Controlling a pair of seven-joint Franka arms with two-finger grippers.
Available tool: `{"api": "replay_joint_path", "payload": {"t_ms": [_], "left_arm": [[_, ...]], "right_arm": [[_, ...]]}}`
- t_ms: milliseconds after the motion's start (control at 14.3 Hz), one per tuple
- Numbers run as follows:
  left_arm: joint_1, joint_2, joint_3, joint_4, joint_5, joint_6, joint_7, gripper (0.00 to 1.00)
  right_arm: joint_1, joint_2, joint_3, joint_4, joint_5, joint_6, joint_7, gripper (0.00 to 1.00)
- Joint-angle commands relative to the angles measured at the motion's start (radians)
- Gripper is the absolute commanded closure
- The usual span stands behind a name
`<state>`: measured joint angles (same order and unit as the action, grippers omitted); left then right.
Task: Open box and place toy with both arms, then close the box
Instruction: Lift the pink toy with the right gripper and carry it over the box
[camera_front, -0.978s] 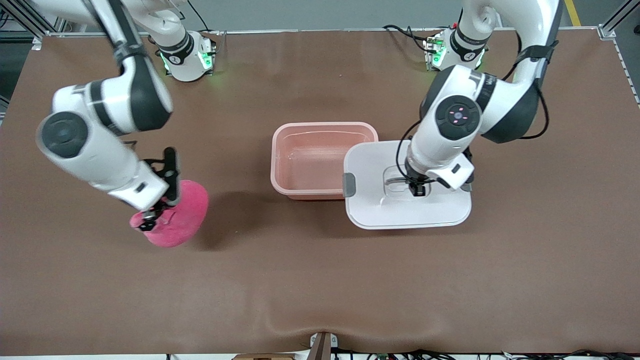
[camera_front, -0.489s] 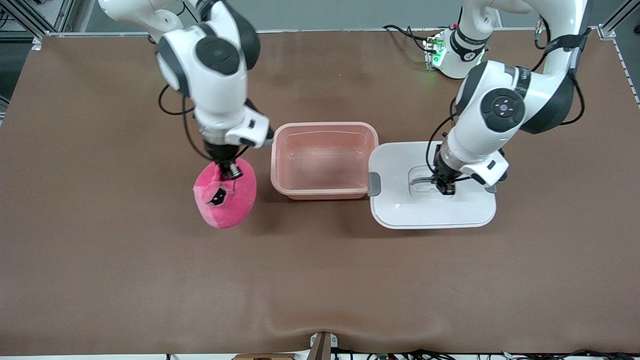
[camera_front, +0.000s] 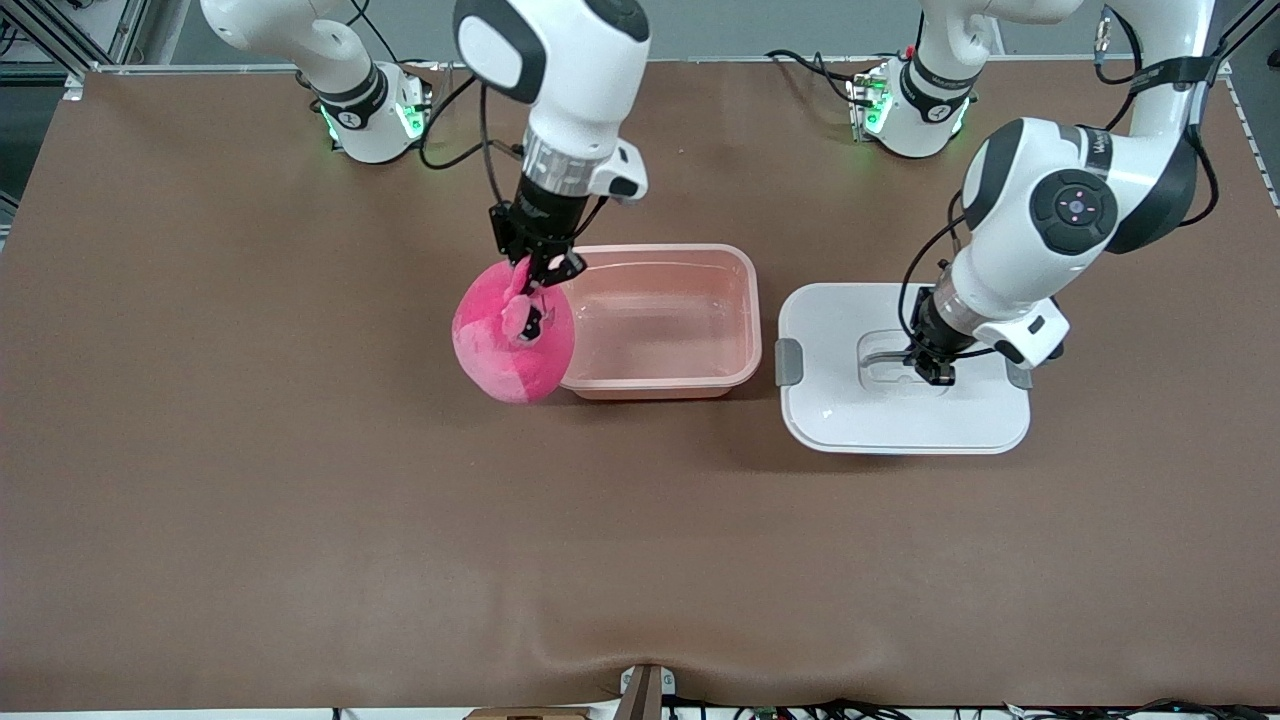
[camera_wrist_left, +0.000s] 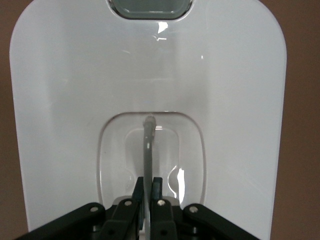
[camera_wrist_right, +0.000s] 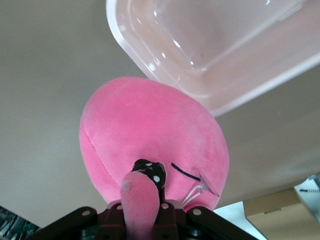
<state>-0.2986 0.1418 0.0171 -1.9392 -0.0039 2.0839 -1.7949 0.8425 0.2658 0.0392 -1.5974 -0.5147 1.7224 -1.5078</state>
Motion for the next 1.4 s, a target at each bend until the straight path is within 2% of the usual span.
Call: {"api": "replay_joint_path", "payload": {"t_ms": [0, 559, 628, 698, 768, 838, 908, 978, 1327], "left_arm": [[0.052, -0.065, -0.014, -0.096, 0.013, 0.08, 0.058, 1.0], [0.061, -0.064, -0.014, -0.121, 0.009, 0.107, 0.06, 1.0], [0.059, -0.062, -0.014, -0.121, 0.009, 0.107, 0.06, 1.0], [0.059, -0.061, -0.014, -0.121, 0.009, 0.107, 0.06, 1.0], [0.058, -0.061, -0.016, -0.121, 0.009, 0.108, 0.06, 1.0], [0.055, -0.061, -0.014, -0.121, 0.009, 0.108, 0.062, 1.0], [0.055, -0.059, -0.014, -0.121, 0.009, 0.108, 0.062, 1.0], [0.055, -0.059, -0.014, -0.121, 0.009, 0.108, 0.062, 1.0], [0.058, -0.057, -0.014, -0.121, 0.009, 0.108, 0.077, 1.0]], "right_arm": [[0.041, 0.004, -0.013, -0.01, -0.031, -0.027, -0.012, 1.0], [0.124, 0.047, -0.013, -0.013, -0.027, -0.029, 0.113, 0.99], [0.127, 0.049, -0.013, -0.015, -0.027, -0.029, 0.121, 0.95], [0.127, 0.05, -0.015, -0.015, -0.025, -0.029, 0.138, 0.87], [0.141, 0.058, -0.013, -0.015, -0.024, -0.038, 0.174, 0.66], [0.171, 0.062, -0.015, -0.013, -0.03, -0.064, 0.222, 0.51], [0.185, 0.069, -0.015, -0.012, -0.033, -0.081, 0.257, 0.23], [0.182, 0.069, -0.015, -0.01, -0.033, -0.083, 0.262, 0.0], [0.168, 0.062, -0.022, 0.01, -0.03, -0.084, 0.264, 0.0]]}}
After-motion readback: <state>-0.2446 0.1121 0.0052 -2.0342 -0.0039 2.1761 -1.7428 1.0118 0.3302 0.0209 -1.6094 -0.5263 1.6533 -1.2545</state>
